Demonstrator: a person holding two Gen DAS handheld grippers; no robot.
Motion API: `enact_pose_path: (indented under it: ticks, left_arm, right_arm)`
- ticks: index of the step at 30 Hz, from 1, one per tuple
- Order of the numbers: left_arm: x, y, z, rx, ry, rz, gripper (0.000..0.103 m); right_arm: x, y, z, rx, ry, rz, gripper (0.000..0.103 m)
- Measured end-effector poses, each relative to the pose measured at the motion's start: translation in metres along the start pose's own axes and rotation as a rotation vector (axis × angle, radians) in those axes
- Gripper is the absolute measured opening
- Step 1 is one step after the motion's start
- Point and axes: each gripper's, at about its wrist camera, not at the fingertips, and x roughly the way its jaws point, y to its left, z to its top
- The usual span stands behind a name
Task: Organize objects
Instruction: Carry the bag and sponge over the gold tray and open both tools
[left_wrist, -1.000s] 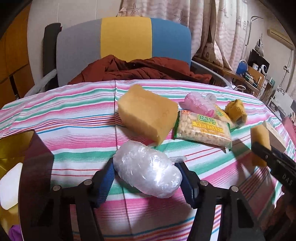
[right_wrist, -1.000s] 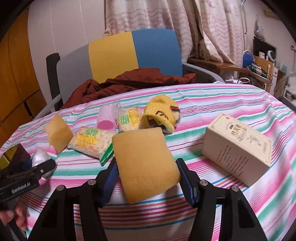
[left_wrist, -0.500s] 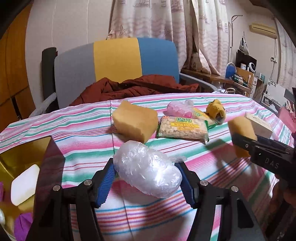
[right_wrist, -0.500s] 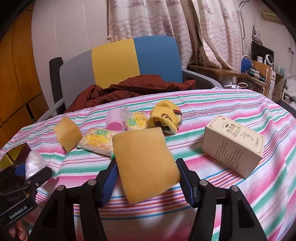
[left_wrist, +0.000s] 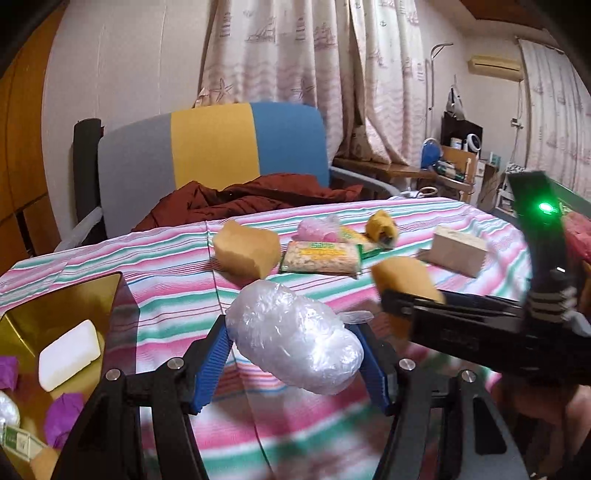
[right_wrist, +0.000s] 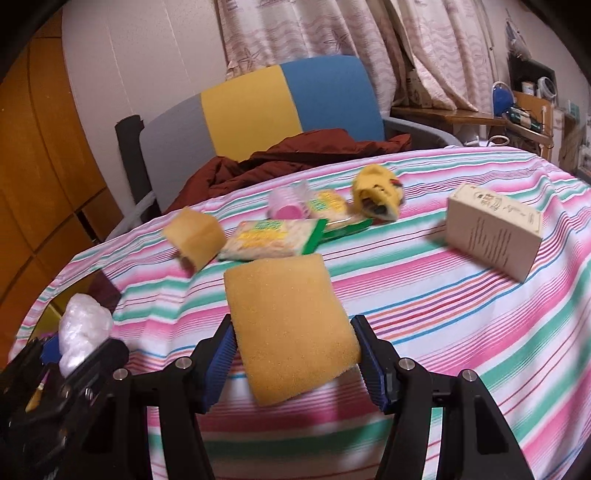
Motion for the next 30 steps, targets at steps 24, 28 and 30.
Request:
enact_pose_path:
  ticks: [24,28,30]
  left_arm:
    - [-0.108,0.118,-0.008,-0.231,-0.122,0.114,0.065]
    - [-0.113,0.152,-0.011,-0.272,-0.12,0.181,0.065]
    - [-0.115,0.171,-0.014,-0.305,-0.112,0.207,0.065]
  right_arm:
    - [-0.027,0.138,-0.015,-0.138,0.047,0.271,0.062]
    - [-0.03,0.173,-0.015,-0.201,0.049,0.325,0.062]
    - [-0.03,0.187,-0.014,-0.224,0.049,0.345,0.062]
